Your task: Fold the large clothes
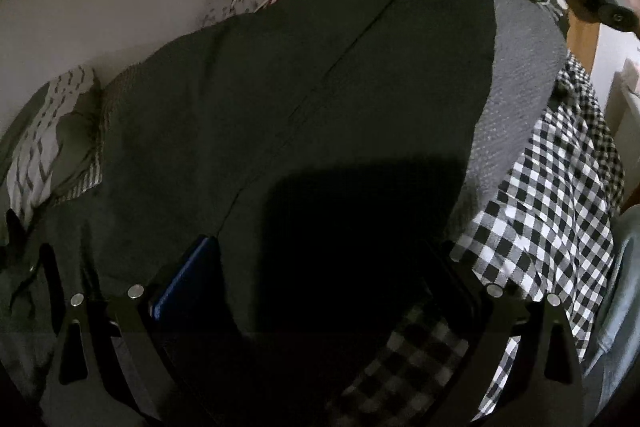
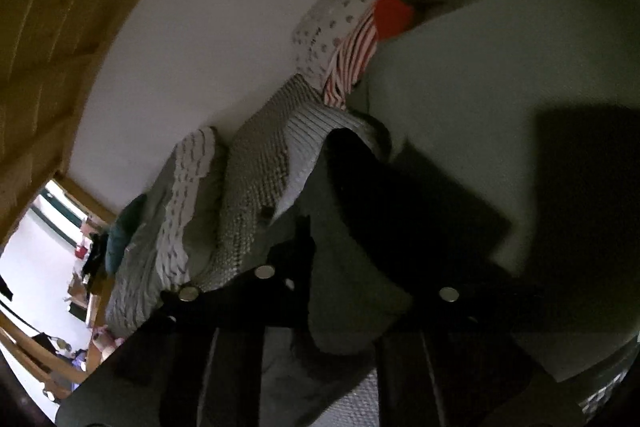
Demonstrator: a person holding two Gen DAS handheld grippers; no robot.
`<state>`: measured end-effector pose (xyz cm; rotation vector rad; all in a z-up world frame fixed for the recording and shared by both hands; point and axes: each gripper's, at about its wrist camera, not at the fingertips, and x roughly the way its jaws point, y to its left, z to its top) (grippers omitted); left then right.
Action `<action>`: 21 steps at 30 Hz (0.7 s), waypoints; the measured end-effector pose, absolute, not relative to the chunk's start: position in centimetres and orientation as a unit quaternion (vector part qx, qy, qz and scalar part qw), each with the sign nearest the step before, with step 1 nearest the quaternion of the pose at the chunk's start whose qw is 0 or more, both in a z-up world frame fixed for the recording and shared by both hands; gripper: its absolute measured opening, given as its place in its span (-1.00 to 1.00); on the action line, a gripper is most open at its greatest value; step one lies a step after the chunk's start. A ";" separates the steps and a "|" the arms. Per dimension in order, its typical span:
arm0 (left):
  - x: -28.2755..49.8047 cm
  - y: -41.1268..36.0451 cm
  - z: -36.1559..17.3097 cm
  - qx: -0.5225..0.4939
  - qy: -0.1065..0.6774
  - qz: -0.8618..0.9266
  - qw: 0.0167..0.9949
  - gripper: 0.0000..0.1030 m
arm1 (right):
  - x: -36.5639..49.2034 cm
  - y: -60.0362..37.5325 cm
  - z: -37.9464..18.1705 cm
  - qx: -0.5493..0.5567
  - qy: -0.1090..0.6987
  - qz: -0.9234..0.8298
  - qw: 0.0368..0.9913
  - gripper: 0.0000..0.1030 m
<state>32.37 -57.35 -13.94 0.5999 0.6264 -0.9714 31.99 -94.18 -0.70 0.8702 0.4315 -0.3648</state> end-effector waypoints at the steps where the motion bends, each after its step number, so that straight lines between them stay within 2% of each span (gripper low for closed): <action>1: 32.6 -57.2 -13.9 0.266 0.308 -0.448 0.796 0.91 | 31.9 -93.9 -0.5 0.416 0.200 -0.172 0.870 -0.82; 6: 32.1 -57.4 -14.0 0.270 0.284 -0.435 0.810 0.91 | 30.6 -92.3 3.0 0.436 0.140 -0.122 0.880 -0.85; 11: 31.2 -56.7 -13.7 0.265 0.262 -0.431 0.822 0.91 | 31.0 -88.1 8.5 0.399 0.129 -0.073 0.905 -0.85; 16: 29.5 -55.2 -12.7 0.241 0.249 -0.443 0.827 0.91 | 32.2 -83.4 13.2 0.353 0.141 -0.033 0.924 -0.85; 21: 28.8 -52.6 -9.4 0.182 0.200 -0.476 0.837 0.91 | 35.3 -77.6 16.9 0.304 0.168 0.004 0.938 -0.85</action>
